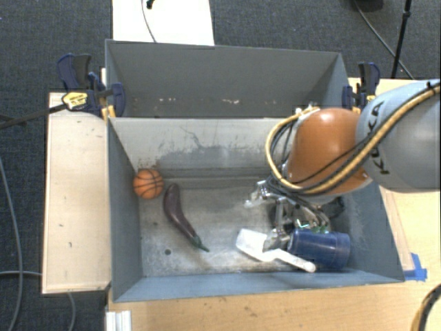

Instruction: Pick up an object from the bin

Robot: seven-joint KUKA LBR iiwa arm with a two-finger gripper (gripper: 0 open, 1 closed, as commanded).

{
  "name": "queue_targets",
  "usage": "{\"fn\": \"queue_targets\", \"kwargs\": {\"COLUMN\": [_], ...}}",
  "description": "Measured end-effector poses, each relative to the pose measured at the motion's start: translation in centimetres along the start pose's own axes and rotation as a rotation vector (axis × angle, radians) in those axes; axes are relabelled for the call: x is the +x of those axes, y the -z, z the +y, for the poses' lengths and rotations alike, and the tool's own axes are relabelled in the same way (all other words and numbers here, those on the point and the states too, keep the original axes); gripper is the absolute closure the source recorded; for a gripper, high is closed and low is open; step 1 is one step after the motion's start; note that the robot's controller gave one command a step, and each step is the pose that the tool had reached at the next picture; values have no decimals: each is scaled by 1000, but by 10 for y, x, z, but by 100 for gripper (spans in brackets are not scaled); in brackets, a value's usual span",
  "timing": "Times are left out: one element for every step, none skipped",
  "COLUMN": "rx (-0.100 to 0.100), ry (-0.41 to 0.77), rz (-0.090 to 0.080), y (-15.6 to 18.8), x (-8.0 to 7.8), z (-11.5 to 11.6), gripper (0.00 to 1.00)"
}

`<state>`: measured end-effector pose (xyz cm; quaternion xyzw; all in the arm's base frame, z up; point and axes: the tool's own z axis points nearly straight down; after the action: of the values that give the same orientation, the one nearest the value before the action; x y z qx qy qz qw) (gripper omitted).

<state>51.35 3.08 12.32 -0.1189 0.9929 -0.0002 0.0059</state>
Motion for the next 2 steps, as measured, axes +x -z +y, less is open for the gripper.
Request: {"fn": "queue_targets", "kwargs": {"rx": [-2, -4], "ry": [105, 122], "rz": [8, 18], "y": [-38, 0], "x": [9, 5], "z": [17, 70], "gripper": [0, 0]}}
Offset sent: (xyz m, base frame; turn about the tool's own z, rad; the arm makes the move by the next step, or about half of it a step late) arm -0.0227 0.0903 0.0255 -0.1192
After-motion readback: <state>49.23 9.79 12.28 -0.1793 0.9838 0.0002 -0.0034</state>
